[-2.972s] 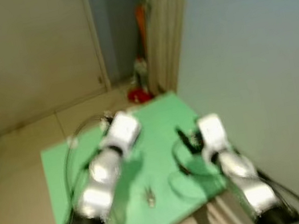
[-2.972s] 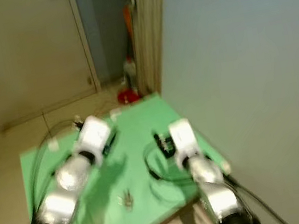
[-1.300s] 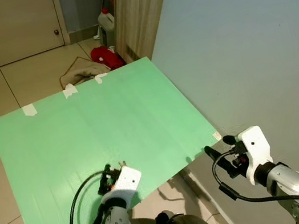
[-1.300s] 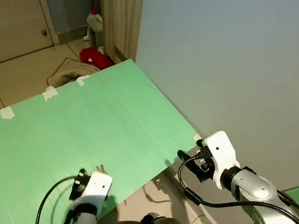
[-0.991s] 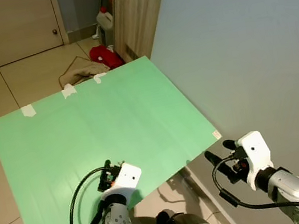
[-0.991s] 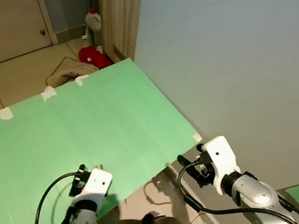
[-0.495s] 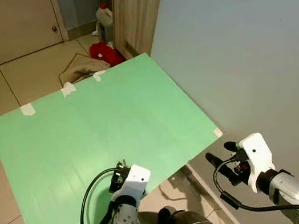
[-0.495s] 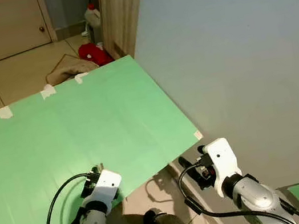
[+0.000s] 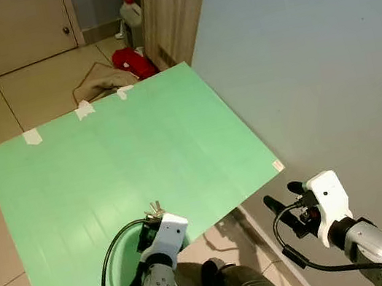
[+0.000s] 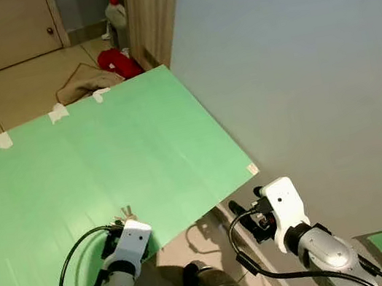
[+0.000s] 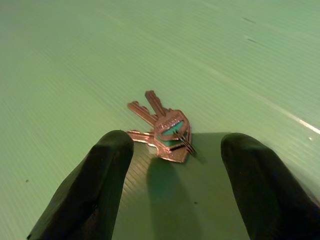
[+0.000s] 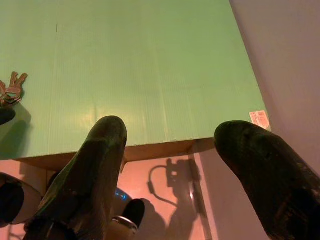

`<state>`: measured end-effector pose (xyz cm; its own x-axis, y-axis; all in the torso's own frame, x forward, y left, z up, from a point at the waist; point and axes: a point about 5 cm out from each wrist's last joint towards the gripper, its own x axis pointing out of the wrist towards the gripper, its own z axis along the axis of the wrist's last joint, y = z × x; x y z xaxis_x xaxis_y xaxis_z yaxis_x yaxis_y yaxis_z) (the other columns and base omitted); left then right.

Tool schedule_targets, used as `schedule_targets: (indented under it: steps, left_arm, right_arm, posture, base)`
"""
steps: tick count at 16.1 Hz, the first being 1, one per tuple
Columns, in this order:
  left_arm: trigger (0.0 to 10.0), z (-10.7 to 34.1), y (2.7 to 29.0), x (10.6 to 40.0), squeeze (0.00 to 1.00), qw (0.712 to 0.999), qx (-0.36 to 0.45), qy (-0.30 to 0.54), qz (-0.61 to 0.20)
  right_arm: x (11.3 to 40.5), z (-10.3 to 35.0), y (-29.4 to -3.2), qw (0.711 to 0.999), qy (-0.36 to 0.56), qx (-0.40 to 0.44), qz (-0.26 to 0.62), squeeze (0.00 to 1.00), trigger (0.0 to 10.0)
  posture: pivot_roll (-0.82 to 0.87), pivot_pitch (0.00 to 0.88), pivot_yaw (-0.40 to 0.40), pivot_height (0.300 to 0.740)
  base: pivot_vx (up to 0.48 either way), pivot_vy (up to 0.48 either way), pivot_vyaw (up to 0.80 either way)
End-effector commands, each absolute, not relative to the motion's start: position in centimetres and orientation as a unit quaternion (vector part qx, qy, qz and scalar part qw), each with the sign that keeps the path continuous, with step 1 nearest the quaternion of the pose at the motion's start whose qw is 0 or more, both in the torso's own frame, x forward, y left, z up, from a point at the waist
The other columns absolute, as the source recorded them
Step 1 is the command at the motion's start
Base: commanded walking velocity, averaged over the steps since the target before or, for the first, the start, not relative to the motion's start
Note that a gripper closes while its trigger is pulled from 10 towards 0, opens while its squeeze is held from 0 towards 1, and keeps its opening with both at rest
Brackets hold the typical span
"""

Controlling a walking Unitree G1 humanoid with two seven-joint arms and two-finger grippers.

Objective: Hang keys on a hook

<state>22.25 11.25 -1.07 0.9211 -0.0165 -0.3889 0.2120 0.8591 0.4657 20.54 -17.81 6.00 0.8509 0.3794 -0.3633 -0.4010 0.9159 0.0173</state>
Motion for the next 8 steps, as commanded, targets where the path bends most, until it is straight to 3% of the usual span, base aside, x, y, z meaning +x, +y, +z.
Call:
schedule_targets:
  steps: [1, 7, 8]
  left_arm:
    - [10.0, -1.68, 10.63, 21.52, 0.00, 0.943, 0.251, 0.206, -0.070]
    - [9.7, -2.04, 10.83, 22.13, 0.00, 0.945, 0.223, 0.226, -0.076]
    - [3.3, -2.04, 10.98, 22.37, 0.00, 0.945, 0.224, 0.225, -0.076]
  right_arm:
    - [20.07, 5.71, -18.30, 0.960, 0.196, -0.039, 0.194, 0.00, 10.0]
    - [20.22, 5.66, -18.19, 0.960, 0.196, -0.040, 0.194, 0.00, 10.0]
    - [20.22, 5.68, -18.20, 0.960, 0.196, -0.040, 0.194, 0.00, 10.0]
  posture:
    - [-0.19, 0.276, -0.220, 0.740]
    - [-0.19, 0.275, -0.224, 0.740]
    - [-0.19, 0.275, -0.224, 0.740]
  base:
    - [0.000, 0.000, 0.00]
    - [0.000, 0.000, 0.00]
    - [0.000, 0.000, 0.00]
